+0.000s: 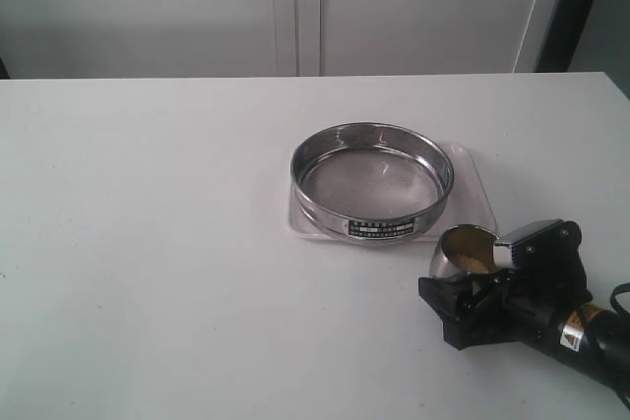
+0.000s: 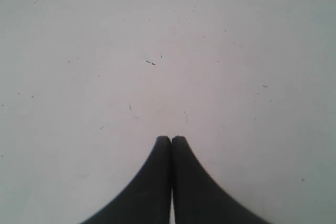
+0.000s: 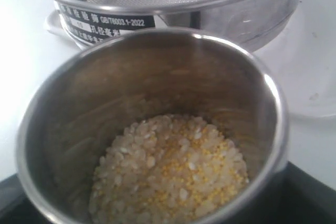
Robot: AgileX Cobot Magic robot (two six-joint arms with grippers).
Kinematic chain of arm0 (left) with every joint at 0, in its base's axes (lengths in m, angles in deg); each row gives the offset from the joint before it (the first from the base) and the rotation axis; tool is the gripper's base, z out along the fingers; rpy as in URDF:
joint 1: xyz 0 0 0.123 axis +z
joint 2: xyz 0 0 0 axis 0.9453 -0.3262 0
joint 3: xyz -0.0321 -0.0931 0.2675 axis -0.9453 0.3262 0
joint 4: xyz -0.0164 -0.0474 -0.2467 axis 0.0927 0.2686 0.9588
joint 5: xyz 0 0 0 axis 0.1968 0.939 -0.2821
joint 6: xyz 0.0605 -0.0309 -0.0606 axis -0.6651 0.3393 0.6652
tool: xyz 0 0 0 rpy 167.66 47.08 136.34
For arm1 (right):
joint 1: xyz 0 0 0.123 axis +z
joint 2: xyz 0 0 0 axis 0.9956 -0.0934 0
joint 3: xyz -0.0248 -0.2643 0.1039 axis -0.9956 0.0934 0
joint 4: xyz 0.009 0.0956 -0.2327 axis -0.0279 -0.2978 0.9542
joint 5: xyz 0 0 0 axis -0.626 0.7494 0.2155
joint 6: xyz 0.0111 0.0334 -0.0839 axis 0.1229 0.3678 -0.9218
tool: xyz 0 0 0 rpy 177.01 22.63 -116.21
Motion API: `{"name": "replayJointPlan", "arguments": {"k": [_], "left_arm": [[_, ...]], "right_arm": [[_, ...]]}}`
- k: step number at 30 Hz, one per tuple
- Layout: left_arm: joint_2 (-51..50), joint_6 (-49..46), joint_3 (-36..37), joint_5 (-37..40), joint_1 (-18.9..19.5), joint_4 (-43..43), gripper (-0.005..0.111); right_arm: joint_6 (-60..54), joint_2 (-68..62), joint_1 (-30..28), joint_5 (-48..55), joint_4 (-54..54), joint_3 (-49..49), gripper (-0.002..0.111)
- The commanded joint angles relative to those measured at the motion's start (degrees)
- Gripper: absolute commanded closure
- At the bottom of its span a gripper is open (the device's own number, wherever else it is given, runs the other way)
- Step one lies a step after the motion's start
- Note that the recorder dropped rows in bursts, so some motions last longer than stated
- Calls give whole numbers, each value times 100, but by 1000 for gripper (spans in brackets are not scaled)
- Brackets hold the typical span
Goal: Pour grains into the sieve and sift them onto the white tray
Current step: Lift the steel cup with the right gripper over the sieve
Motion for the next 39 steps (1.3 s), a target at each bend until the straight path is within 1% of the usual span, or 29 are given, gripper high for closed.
{"name": "replayJointPlan", "arguments": {"k": [1, 7, 12, 15, 19, 24, 28, 39], "left_arm": [[25, 0, 54, 29, -27, 20, 107], [25, 0, 54, 29, -27, 20, 107], [25, 0, 54, 29, -27, 20, 107], [25, 0, 54, 29, -27, 20, 107], [25, 0, 54, 29, -27, 20, 107], [25, 0, 54, 29, -27, 20, 107], [25, 0, 54, 29, -27, 20, 107], [25, 0, 54, 29, -27, 20, 107]], "right_arm": [[15, 193, -5, 11, 175, 6, 108], [58, 774, -5, 11, 175, 93, 108], [463, 1464, -5, 133, 175, 141, 108], [601, 1972, -5, 628, 163, 141, 108], [885, 2393, -5, 867, 154, 106, 108], [1453, 2812, -5, 1789, 191, -162, 108], [1793, 3060, -5, 2220, 255, -399, 108], [3193, 3329, -5, 3587, 1383, -1359, 108]]}}
